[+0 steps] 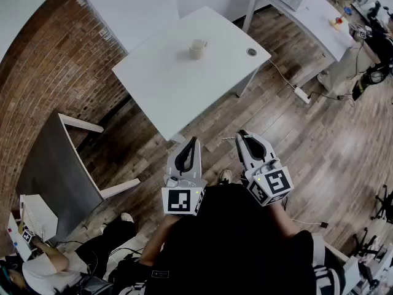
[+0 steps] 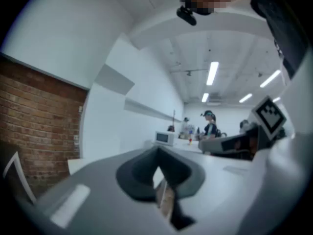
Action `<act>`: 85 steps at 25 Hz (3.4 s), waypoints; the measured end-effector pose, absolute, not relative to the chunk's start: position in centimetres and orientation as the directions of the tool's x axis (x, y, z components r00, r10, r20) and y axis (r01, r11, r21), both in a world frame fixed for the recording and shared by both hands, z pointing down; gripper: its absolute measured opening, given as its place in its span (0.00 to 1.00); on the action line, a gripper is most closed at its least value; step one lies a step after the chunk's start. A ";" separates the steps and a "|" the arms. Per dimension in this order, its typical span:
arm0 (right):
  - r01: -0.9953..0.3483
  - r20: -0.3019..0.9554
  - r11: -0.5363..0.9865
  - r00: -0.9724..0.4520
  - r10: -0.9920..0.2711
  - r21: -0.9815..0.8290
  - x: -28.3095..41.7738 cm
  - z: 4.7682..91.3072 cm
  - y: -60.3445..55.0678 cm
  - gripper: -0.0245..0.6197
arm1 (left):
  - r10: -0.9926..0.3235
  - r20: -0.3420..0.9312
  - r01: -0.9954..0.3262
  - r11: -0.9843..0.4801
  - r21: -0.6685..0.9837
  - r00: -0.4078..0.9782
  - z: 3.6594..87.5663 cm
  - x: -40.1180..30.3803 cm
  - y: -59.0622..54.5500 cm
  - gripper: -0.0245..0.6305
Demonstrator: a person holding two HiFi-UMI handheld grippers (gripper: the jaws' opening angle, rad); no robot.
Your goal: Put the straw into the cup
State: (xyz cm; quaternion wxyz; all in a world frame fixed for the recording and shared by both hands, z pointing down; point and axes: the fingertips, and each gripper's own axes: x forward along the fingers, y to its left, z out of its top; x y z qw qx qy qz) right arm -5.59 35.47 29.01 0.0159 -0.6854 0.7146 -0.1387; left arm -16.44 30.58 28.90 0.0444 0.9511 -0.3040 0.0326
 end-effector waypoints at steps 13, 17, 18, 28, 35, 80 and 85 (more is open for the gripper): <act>-0.967 0.156 0.013 -0.055 -0.986 -0.256 -3.9 29.0 36.3 0.08 | -0.584 0.100 -0.591 -0.804 0.062 0.805 28.9 -15.1 30.9 0.04; -0.965 0.156 0.024 -0.067 -0.986 -0.260 -2.2 29.1 37.0 0.08 | -0.591 0.105 -0.598 -0.799 0.057 0.800 28.9 -13.4 31.9 0.04; -0.965 0.155 0.029 -0.072 -0.985 -0.262 -1.8 29.2 37.3 0.08 | -0.595 0.108 -0.603 -0.796 0.056 0.796 29.0 -13.0 32.2 0.04; -0.953 0.127 0.099 -0.140 -0.982 -0.285 2.1 29.9 37.6 0.08 | -0.660 0.122 -0.669 -0.742 0.048 0.741 29.6 -10.3 32.8 0.04; -0.952 0.145 0.096 -0.143 -0.979 -0.290 3.9 30.7 33.8 0.08 | -0.655 0.136 -0.666 -0.745 0.049 0.743 30.8 -7.9 29.2 0.04; -0.906 0.277 0.308 -0.388 -0.879 -0.291 13.3 36.6 -8.4 0.08 | -0.791 0.254 -0.831 -0.536 0.151 0.557 37.3 2.1 -6.0 0.04; -0.885 0.311 0.349 -0.441 -0.842 -0.308 13.7 39.4 -10.5 0.08 | -0.819 0.294 -0.870 -0.470 0.150 0.493 39.1 2.6 -7.5 0.04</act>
